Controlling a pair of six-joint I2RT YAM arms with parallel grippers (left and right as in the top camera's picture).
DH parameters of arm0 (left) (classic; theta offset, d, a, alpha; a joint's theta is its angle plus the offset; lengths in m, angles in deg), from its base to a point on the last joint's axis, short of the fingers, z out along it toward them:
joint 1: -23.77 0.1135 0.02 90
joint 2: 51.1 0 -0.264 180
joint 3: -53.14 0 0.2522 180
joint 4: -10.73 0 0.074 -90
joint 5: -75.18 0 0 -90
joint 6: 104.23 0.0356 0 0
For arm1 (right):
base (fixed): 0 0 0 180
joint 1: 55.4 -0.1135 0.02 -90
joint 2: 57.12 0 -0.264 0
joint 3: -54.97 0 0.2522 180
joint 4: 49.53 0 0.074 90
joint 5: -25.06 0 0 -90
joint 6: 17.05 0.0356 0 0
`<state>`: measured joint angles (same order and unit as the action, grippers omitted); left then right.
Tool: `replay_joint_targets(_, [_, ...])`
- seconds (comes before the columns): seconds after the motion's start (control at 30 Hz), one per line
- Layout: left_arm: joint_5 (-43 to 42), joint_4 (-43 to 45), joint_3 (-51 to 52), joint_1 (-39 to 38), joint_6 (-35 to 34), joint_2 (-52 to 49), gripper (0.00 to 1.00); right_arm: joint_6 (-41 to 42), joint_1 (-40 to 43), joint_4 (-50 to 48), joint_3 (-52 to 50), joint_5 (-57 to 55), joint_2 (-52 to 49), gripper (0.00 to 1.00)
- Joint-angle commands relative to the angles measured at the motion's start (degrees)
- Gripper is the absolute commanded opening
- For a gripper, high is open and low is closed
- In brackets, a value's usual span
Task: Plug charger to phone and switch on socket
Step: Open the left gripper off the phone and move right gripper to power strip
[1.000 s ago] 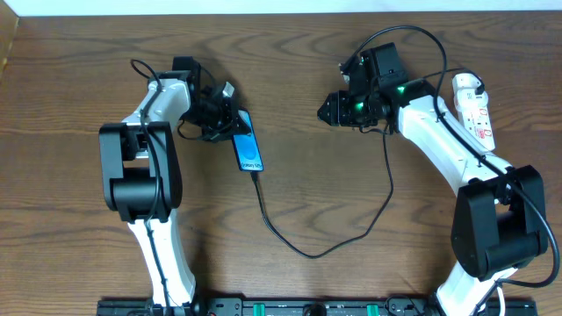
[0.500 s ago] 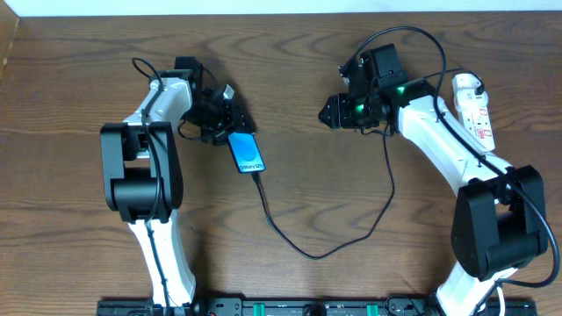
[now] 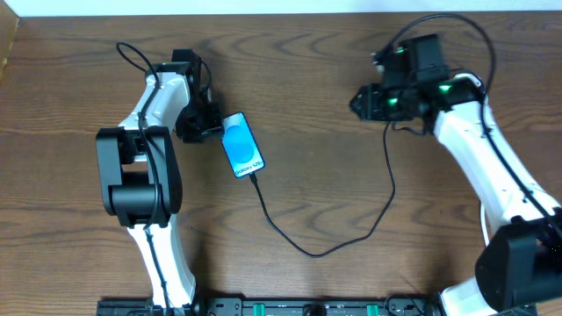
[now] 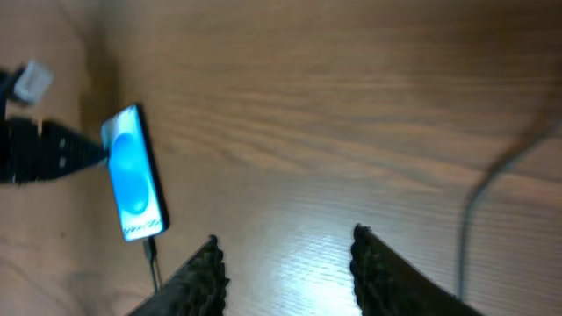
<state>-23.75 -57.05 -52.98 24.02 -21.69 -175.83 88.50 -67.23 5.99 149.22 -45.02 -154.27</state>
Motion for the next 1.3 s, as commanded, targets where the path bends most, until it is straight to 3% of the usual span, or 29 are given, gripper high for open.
replay_joint_targets(0.0, [5.57,-1.27,-0.66,0.52,-0.33,8.33,0.51,-0.83,6.71,1.07,0.5,-0.5,3.3,0.28])
replay_joint_targets(0.1, [4.87,-1.88,-0.63,0.52,-0.33,20.13,0.51,-0.81,14.56,1.77,0.5,0.83,3.5,0.02])
replay_joint_targets(0.13, [4.87,-1.92,-0.63,0.52,-0.33,22.56,0.51,-0.81,16.52,2.03,0.48,1.38,3.48,0.01])
replay_joint_targets(0.2, [4.87,-2.1,-0.63,0.52,-0.33,28.63,0.62,-0.83,22.12,2.47,0.46,1.88,3.48,0.01])
replay_joint_targets(0.33, [4.9,-2.1,-0.63,0.52,-0.31,35.08,0.71,-0.87,31.1,2.36,0.44,2.82,1.29,0.01])
replay_joint_targets(0.37, [4.9,-2.1,-0.63,0.52,-0.31,35.65,0.72,-0.87,32.39,2.29,0.44,3.37,0.48,0.01])
replay_joint_targets(0.4, [4.92,-2.12,-0.63,0.52,-0.31,35.91,0.82,-1.09,34.18,2.12,0.44,4.22,-0.87,0.01])
replay_joint_targets(0.43, [4.92,-2.12,-0.63,0.52,-0.31,35.91,0.86,-1.51,35.6,1.75,0.44,4.2,-2.21,0.01])
replay_joint_targets(0.57, [4.92,-2.1,-0.61,0.52,-0.31,35.87,0.93,-1.46,39.58,-1.97,0.44,4.22,-7.17,0.01])
replay_joint_targets(1.27, [4.92,-2.1,-0.61,0.52,-0.28,35.87,0.95,1.64,40.54,-15.06,0.46,1.64,-19.41,0.01])
